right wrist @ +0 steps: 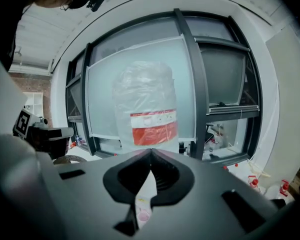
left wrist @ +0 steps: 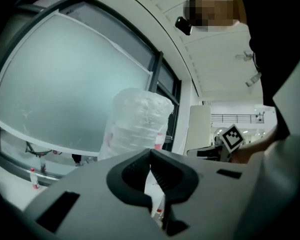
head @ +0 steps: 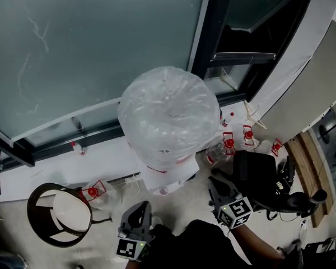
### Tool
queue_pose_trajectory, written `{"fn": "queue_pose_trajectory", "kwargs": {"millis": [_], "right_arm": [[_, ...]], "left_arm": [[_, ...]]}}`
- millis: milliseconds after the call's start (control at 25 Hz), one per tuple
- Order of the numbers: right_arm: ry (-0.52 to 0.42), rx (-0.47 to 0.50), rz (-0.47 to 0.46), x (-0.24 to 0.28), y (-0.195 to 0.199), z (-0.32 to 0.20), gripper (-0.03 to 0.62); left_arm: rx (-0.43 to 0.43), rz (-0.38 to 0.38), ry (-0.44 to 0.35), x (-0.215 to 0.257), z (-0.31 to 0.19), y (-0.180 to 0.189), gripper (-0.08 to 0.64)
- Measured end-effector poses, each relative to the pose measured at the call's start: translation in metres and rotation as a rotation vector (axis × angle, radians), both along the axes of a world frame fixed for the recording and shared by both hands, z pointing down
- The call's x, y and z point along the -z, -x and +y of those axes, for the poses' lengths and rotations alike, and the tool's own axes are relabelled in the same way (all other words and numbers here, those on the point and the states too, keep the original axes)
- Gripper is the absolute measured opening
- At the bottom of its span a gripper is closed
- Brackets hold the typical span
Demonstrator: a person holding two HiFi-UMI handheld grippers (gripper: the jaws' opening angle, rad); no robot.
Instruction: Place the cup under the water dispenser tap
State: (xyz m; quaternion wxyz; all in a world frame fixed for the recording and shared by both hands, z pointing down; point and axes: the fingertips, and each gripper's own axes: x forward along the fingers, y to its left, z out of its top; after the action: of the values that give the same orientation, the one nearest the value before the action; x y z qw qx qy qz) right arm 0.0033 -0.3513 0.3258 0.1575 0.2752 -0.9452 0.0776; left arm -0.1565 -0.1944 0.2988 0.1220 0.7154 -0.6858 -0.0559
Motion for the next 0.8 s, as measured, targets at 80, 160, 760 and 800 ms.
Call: {"fn": "queue_pose_trajectory", "kwargs": {"millis": [80, 160, 760, 800], "right_arm": [[-0.001, 0.006, -0.004, 0.002, 0.005, 0.002, -0.002], [0.0, 0.018, -0.012, 0.003, 0.008, 0.003, -0.002], [-0.069, 0.236, -0.055, 0.032, -0.053, -0.041, -0.002], [-0.063, 0.245, -0.053, 0.029, -0.062, -0.044, -0.002]], "left_arm": [[-0.004, 0.007, -0.037, 0.005, -0.005, 0.006, 0.011], [0.013, -0.016, -0.06, 0.01, -0.012, 0.012, 0.011], [0.321, -0.097, 0.005, 0.025, -0.023, -0.038, 0.011], [0.33, -0.059, -0.023, 0.027, -0.026, -0.049, 0.011]]}}
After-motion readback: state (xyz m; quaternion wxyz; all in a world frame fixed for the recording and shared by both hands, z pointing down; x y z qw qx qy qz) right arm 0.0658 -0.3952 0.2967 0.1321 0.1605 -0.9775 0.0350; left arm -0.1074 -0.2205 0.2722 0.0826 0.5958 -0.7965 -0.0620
